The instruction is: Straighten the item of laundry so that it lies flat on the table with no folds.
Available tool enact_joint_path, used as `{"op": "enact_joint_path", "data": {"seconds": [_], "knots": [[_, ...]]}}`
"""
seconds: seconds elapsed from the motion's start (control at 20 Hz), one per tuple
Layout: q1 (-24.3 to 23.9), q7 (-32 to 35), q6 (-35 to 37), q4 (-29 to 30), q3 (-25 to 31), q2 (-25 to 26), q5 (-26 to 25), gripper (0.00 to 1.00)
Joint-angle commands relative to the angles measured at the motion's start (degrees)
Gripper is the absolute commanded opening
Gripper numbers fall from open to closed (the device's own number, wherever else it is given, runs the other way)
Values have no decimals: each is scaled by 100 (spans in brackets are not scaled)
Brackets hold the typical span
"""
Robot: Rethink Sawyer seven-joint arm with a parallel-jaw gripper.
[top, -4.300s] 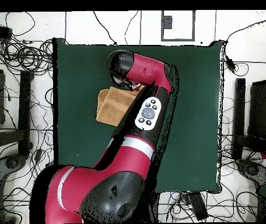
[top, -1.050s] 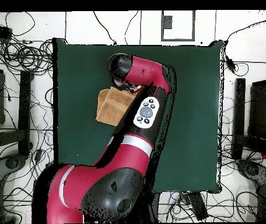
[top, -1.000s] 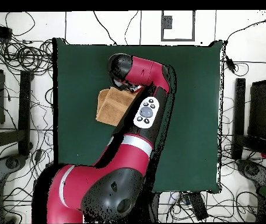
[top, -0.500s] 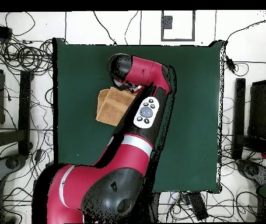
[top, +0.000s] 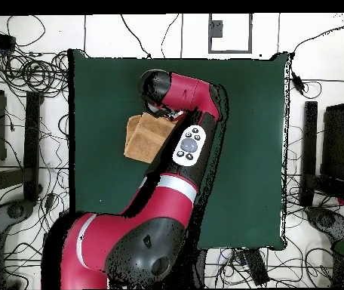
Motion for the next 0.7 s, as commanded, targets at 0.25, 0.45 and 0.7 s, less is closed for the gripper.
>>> {"op": "enact_joint_path", "data": {"seconds": [0.25, 0.45, 0.7], "knots": [[57, 1699, 618, 36, -66, 94, 11, 100], [67, 1717, 666, 10, -137, 132, 19, 100], [76, 1736, 596, 67, -106, 124, 72, 100]]}}
